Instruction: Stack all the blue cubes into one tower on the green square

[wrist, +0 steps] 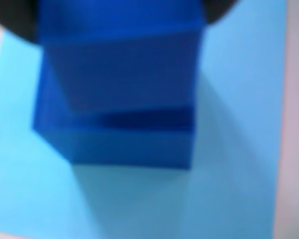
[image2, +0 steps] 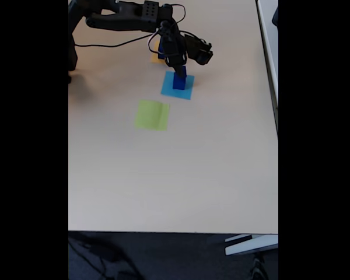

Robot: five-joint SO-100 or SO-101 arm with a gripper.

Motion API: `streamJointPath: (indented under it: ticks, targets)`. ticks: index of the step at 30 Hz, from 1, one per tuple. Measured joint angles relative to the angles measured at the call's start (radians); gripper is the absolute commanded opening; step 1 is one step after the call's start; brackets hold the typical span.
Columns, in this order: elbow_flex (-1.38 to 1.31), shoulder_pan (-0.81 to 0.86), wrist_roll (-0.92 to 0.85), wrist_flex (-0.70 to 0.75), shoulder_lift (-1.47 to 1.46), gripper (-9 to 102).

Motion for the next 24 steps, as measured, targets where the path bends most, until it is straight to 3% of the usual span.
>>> streamJointPath:
  ticks: [24]
  targets:
    - [0.000,0.000,0.012,0.018,-0.020,8]
